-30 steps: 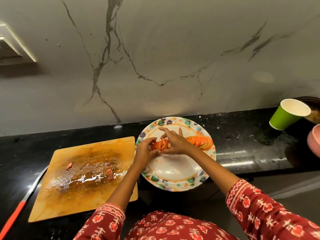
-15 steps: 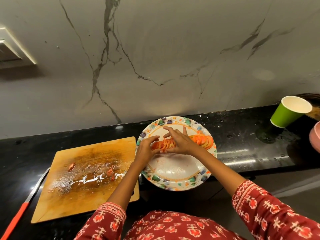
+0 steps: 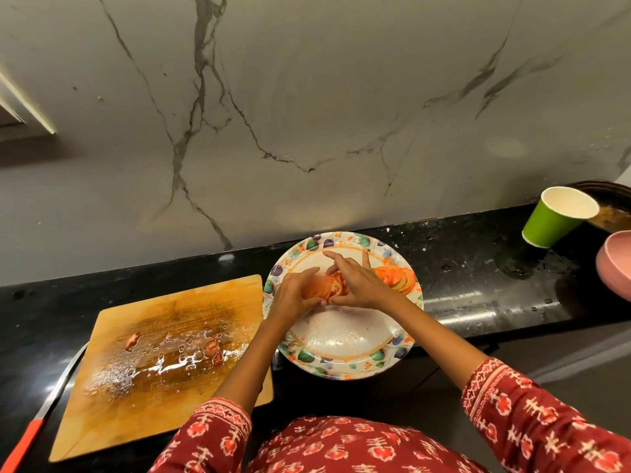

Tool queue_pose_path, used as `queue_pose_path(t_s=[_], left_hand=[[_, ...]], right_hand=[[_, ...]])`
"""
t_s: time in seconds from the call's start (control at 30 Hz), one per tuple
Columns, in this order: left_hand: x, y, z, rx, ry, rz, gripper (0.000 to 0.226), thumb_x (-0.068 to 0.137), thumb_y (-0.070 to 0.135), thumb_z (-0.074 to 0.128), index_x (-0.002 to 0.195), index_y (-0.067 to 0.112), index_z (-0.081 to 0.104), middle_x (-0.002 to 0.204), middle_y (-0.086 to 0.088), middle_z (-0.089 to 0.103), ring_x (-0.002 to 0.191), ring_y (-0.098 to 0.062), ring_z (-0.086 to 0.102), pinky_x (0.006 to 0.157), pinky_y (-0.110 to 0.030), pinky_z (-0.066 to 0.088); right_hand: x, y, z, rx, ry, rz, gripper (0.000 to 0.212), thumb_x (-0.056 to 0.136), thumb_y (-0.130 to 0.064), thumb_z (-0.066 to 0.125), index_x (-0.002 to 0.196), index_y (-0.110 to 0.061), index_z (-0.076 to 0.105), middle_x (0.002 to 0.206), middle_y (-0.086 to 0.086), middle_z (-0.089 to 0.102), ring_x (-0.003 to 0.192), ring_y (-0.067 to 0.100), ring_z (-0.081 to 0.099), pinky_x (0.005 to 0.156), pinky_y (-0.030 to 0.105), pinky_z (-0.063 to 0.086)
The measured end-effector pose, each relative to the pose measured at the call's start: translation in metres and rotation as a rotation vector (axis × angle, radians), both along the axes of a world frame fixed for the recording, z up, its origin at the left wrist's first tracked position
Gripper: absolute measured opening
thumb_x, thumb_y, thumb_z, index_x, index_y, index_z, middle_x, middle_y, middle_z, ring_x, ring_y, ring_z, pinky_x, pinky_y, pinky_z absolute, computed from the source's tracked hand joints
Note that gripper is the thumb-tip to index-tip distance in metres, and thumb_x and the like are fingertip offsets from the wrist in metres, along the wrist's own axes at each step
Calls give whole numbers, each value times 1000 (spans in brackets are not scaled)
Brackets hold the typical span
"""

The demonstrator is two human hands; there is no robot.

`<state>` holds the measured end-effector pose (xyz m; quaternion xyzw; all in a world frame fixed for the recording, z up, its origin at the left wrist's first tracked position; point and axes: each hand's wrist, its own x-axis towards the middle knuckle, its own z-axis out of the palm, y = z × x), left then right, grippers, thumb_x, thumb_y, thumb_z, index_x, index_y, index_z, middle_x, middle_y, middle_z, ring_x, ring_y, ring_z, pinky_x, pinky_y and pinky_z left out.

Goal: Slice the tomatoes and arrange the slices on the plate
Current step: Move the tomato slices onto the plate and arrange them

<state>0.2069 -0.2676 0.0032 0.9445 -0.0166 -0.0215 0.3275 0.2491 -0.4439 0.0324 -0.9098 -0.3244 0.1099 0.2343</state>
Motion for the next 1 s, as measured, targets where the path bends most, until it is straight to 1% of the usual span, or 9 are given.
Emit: queue_pose_path(t_s=[0.17, 0.3, 0.43, 0.6, 0.73, 0.87, 1.0], left_hand=[[1, 2, -1, -11, 22, 24, 72, 73, 29, 76, 137, 20, 42, 126, -4, 57, 121, -20, 45, 101, -34, 34], [1, 3, 1, -39, 23, 36, 72, 74, 29, 75, 137, 23, 40, 127, -4, 57, 121, -20, 45, 102, -36, 34], [1, 3, 2, -34, 33, 26, 74, 74, 28, 75, 139, 24, 38, 129, -5, 55, 122, -21, 44, 102, -39, 37], [0, 5, 2, -52, 37, 27, 76, 73, 26, 76, 138, 24, 38, 127, -5, 57, 122, -21, 45, 103, -39, 37], [1, 3, 6, -25, 63, 14, 81, 71, 27, 77, 140, 25, 35, 130, -4, 53, 124, -22, 42, 103, -41, 37], [4, -4, 12, 24, 90, -25, 87, 69, 30, 79, 142, 24, 31, 134, -5, 50, 125, -22, 39, 101, -39, 35], [5, -7, 12, 48, 64, -19, 80, 74, 29, 75, 141, 22, 33, 132, -6, 52, 124, -21, 40, 98, -34, 35]], right_hand=[[0, 6, -2, 10, 3, 8, 93, 80, -41, 69, 148, -20, 10, 128, 3, 54, 132, 20, 36, 113, 54, -8], [3, 8, 1, 28, 23, 5, 93, 80, -41, 69, 148, -19, 9, 126, 2, 56, 130, 21, 39, 113, 56, -7], [3, 10, 0, -3, 26, 18, 95, 80, -43, 68, 149, -19, 7, 129, 3, 54, 131, 21, 39, 113, 56, -8], [5, 10, 3, 6, 46, 11, 93, 81, -39, 68, 148, -18, 7, 128, 3, 55, 132, 21, 39, 113, 57, -9], [10, 4, 8, 3, 88, 20, 102, 78, -44, 70, 149, -19, 1, 136, 3, 50, 135, 23, 35, 112, 59, -12], [13, -5, 11, -15, 113, 7, 105, 76, -41, 72, 149, -20, -1, 136, 5, 50, 136, 24, 35, 112, 59, -11], [9, -6, 8, -3, 110, 18, 101, 78, -37, 71, 149, -20, 1, 135, 4, 53, 136, 23, 35, 112, 59, -10]])
